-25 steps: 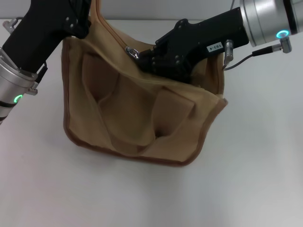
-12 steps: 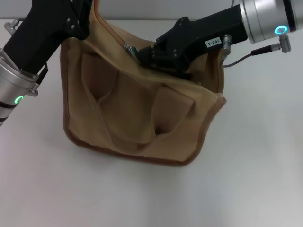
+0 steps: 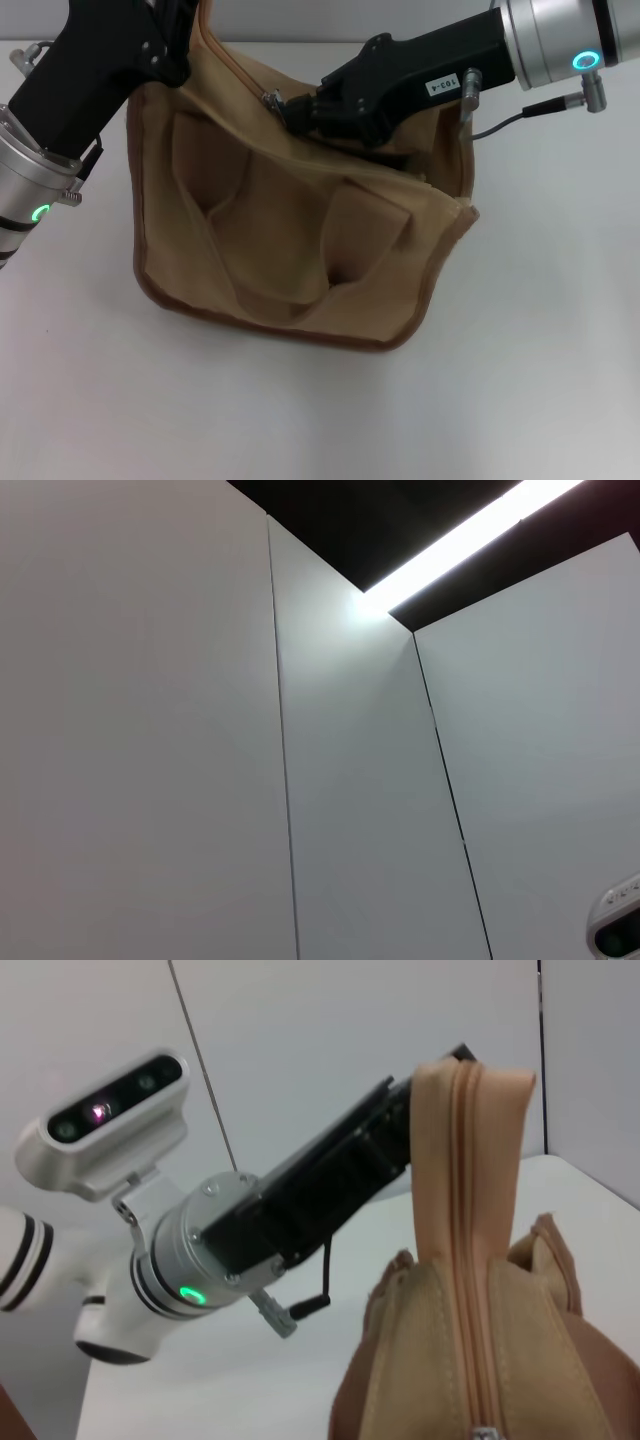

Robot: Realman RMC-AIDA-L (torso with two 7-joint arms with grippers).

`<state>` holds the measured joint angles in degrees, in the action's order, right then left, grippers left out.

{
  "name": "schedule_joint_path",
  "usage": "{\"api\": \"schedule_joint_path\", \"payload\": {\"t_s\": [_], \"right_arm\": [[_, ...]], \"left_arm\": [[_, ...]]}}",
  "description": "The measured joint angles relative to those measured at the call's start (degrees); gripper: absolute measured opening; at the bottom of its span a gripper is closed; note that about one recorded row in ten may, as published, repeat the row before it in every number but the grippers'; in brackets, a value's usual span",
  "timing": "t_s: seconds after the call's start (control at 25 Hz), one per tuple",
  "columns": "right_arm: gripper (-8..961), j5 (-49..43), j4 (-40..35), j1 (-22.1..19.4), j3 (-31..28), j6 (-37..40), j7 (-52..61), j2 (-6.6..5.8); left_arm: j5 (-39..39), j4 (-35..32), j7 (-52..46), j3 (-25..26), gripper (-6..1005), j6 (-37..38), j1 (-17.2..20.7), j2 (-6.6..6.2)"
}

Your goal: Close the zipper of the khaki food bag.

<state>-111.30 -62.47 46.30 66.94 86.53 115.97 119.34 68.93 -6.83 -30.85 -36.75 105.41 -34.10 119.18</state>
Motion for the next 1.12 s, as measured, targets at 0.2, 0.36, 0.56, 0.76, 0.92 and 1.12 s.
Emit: {"api": "schedule_joint_path", "payload": {"t_s": [0.2, 0.36, 0.56, 0.76, 0.92, 1.12], "right_arm": [[28, 1.19, 0.74, -0.02, -0.38, 0.18, 0.18, -0.07], [33, 1.27, 1.68, 0.35, -0.13, -0.11, 0.3, -0.16], [75, 1.16, 1.55, 0.21, -0.11, -1.05, 0.05, -0.17], [126, 0.89, 1.57, 0.03, -0.04, -1.86, -0.42, -0.16], [161, 0.87, 1.87, 0.04, 0.08, -2.38, -0.79, -0.16], [191, 1.13, 2.87, 0.39, 0.32, -2.12, -0.81, -0.15]], "left_arm": [[0.04, -0.02, 0.0, 0.0, 8, -0.12, 0.0, 0.0], [0.07, -0.02, 0.0, 0.01, 9, -0.14, -0.05, 0.0], [0.08, -0.02, 0.0, 0.01, 10, -0.15, -0.06, 0.0], [0.08, -0.02, 0.0, 0.01, 11, -0.11, -0.04, 0.0], [0.07, -0.02, 0.0, 0.01, 12, -0.15, -0.18, 0.0], [0.07, -0.02, 0.0, 0.0, 13, -0.18, -0.24, 0.0]]}}
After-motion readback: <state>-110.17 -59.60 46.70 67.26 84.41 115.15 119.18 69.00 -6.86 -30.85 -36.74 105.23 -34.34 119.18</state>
